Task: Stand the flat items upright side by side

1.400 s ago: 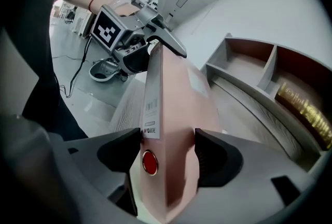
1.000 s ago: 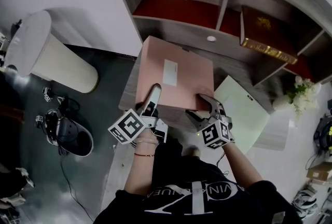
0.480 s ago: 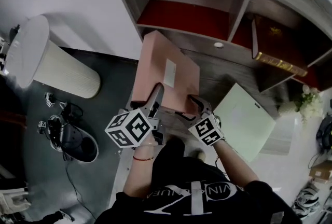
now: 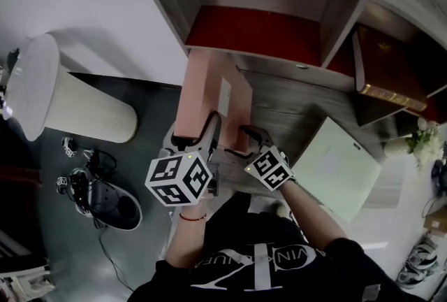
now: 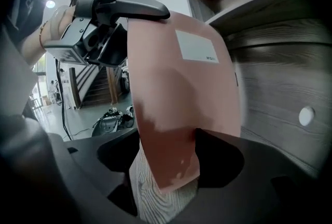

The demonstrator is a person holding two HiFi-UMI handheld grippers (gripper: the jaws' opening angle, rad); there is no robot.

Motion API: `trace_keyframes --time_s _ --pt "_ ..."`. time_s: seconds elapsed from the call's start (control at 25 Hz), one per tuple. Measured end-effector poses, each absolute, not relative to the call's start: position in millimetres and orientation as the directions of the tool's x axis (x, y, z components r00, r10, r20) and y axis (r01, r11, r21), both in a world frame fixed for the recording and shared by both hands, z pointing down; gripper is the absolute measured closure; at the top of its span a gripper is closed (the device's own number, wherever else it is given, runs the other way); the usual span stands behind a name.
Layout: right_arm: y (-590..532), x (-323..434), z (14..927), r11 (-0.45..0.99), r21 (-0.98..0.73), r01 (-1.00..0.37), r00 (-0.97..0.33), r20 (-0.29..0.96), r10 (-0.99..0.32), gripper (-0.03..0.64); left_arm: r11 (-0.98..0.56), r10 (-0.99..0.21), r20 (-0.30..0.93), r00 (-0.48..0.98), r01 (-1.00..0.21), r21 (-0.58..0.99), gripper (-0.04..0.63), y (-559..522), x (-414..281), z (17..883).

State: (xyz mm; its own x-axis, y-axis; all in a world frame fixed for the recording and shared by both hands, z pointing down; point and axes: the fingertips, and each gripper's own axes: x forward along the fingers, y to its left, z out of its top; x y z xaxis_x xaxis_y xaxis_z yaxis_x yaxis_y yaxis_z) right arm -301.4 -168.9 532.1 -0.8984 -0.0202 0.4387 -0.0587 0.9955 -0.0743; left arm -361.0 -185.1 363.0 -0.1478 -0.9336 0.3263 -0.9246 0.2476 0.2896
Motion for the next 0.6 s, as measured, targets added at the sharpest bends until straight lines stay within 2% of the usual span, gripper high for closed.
trace_keyframes --time_s 0.6 --pt "-187 -362 544 0.997 -0.078 -0.014 -0.902 0.432 0.021 0.284 0.21 -0.925 0.335 -0.178 -0.976 0.063 0.29 -212 -380 365"
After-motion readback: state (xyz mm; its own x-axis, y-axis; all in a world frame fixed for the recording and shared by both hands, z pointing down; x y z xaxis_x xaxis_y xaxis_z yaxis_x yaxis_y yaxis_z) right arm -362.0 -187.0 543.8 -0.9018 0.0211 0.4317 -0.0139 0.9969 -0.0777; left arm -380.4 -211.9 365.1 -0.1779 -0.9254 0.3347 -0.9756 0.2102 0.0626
